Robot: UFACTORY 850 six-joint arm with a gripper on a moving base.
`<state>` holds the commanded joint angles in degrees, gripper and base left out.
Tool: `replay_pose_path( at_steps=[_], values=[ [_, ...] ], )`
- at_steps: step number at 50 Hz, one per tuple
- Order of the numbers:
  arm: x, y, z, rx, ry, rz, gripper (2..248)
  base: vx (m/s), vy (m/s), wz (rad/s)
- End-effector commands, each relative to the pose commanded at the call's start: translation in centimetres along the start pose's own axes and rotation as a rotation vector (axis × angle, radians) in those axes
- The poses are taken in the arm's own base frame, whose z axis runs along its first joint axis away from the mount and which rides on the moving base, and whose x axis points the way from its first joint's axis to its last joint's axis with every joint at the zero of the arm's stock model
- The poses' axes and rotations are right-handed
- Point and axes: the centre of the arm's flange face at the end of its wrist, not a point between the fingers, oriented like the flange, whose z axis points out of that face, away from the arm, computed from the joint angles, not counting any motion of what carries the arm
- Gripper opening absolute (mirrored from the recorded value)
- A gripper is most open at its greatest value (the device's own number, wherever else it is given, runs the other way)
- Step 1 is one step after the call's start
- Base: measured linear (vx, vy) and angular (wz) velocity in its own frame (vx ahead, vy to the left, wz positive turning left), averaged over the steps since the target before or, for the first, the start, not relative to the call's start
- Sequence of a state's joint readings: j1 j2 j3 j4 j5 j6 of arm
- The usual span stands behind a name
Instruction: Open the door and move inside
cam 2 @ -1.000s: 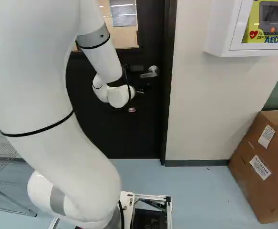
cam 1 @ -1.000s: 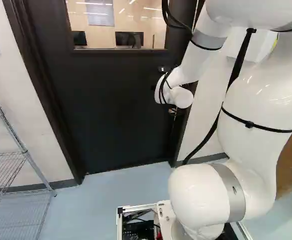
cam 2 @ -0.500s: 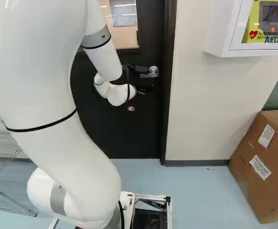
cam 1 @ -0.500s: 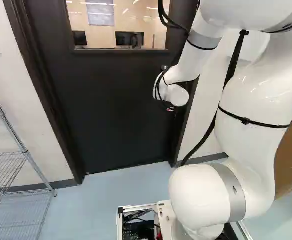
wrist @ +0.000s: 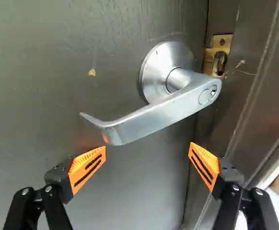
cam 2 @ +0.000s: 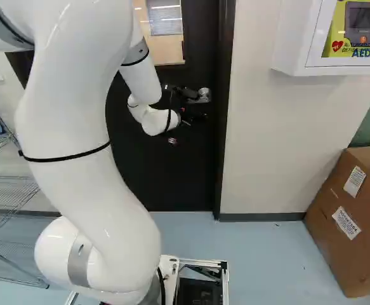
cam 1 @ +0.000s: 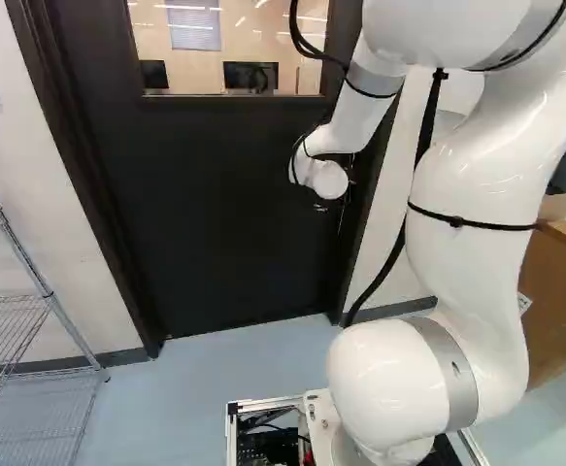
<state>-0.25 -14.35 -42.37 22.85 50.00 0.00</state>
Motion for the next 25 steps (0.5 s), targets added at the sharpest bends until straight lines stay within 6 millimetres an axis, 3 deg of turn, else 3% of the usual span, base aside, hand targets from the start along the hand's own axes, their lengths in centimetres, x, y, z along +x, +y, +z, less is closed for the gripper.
replay_pose_path(
  at_steps=[25],
  values=[
    [-0.2, -3.8, 3.5, 0.046, 0.01, -0.003, 247, 0.0, 0.0, 0.0]
  ],
)
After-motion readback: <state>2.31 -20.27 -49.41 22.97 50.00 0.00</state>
